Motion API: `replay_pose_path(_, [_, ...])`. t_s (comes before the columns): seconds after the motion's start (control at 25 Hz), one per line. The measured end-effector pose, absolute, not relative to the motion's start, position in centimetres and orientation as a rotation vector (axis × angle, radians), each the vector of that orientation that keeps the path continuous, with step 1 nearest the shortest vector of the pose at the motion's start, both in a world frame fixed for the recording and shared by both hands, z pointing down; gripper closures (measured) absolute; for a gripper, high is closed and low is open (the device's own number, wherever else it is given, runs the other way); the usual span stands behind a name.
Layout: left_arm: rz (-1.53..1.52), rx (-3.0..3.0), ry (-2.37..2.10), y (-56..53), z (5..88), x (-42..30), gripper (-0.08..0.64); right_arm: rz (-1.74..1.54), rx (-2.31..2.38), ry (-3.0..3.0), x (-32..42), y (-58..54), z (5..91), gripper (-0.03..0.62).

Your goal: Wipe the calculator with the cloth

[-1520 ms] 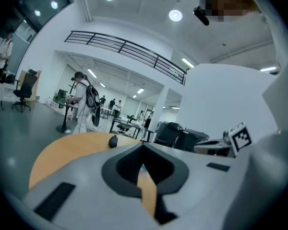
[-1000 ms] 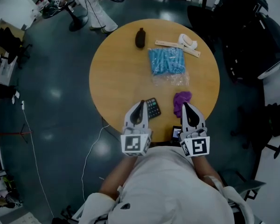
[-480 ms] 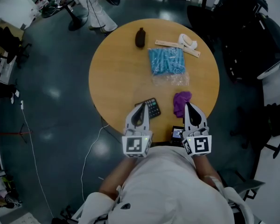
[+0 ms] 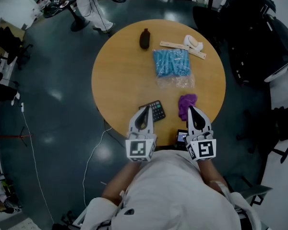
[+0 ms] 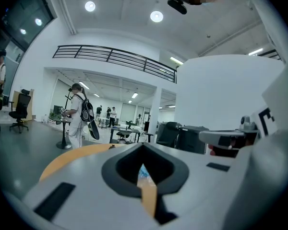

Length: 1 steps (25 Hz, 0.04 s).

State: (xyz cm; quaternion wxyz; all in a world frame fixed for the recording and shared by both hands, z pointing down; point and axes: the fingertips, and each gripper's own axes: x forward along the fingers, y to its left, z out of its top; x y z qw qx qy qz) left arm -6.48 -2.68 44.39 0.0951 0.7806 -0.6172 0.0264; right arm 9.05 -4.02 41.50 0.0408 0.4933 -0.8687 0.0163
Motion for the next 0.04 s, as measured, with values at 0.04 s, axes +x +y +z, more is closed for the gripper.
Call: replay_pose_path(0.04, [0.079, 2.315, -1.831, -2.70, 44.18, -6.50, 0.554, 0.051, 1.510, -2.661, 9.02, -3.96, 41.49, 0.578])
